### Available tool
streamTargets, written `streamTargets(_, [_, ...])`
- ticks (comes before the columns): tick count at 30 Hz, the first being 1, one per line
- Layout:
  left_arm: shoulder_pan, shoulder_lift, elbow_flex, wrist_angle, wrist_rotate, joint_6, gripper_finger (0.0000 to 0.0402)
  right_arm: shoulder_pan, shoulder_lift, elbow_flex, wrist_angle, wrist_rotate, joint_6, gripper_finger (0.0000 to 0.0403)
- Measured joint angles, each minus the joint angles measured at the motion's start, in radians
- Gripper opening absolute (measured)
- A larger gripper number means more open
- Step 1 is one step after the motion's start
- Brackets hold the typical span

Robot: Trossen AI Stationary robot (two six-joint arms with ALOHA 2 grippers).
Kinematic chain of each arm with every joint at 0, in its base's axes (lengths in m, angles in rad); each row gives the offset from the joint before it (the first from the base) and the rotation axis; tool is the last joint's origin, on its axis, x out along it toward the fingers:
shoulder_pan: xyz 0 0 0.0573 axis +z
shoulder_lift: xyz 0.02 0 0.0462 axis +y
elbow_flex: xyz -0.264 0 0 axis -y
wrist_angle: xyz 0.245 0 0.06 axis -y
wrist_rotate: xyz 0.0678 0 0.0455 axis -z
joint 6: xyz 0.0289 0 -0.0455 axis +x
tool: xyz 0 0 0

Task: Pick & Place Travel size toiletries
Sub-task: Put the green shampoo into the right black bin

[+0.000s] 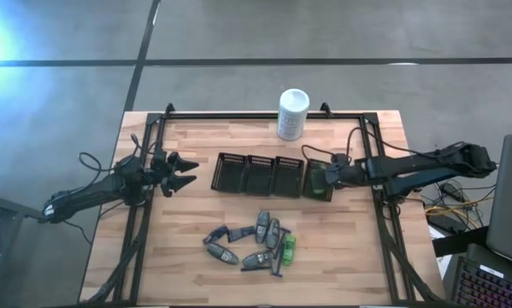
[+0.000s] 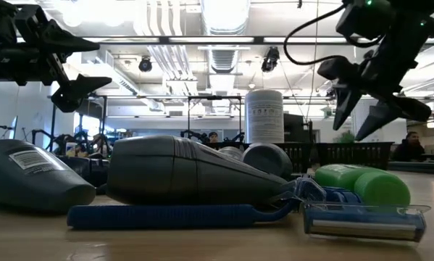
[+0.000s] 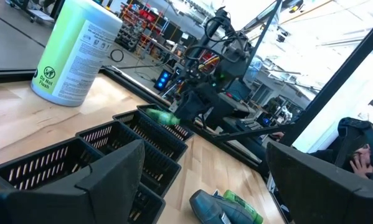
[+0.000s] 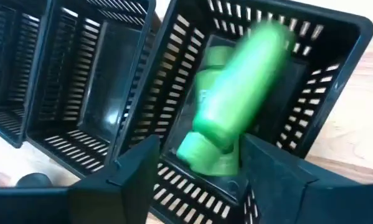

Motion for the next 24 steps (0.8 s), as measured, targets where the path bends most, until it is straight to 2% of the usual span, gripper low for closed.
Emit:
streamTargets(4, [0.000,0.000,0.000,0.000,0.000,0.000,0.0342,0.006,0.004,0.032,0.003,0.000,-0.043,0.0257])
streamTargets(8, [0.000,0.000,0.000,0.000,0.000,0.000,0.0342,0.067,0.004,0.082,0.002,-0.002,-0.063,0.0287])
streamTargets(13, [0.000,0.000,0.000,0.000,0.000,0.000,0.0342,0.212,0.059,0.164,0.003,-0.021,0.072,0.0312])
streamTargets(19, [0.000,0.000,0.000,0.000,0.000,0.000,0.0342,0.378,0.284,0.264,0.002,-0.040,0.338,0.0320])
streamTargets(24, [0.000,0.000,0.000,0.000,0.000,0.000,0.0342,0.449,0.500,0.404,0.001,-0.084,0.484,0.0326])
